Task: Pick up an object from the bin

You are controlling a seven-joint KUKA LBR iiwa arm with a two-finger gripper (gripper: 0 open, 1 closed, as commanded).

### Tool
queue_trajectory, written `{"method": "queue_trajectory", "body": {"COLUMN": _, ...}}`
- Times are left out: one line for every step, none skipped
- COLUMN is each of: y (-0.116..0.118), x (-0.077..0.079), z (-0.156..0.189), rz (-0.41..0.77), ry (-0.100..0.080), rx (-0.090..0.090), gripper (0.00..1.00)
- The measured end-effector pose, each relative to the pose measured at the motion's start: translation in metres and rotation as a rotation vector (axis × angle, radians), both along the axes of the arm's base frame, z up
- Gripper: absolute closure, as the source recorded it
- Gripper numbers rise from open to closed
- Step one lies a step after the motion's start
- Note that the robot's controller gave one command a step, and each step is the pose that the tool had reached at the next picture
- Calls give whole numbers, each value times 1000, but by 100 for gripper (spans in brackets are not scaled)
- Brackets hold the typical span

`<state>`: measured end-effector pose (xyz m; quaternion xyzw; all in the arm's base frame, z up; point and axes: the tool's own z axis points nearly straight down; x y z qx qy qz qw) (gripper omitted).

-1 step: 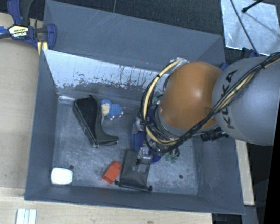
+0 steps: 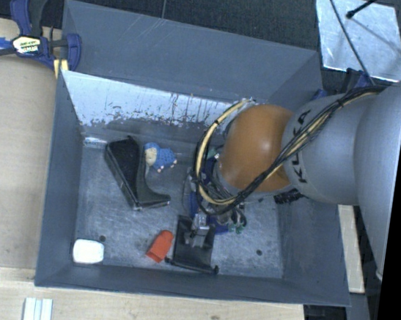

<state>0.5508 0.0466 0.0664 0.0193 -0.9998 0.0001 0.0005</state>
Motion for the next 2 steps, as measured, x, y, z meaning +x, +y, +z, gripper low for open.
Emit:
{"method": "queue_trajectory", "body": {"y": 1, "x": 1, "z": 4, "rz": -1, "ry": -4, "rx": 1, "gripper": 100}}
{"method": "queue_trajectory", "body": {"y": 11, "x": -29, "z": 172, "rz": 5, "ry": -12, "rx": 1, "gripper": 100}}
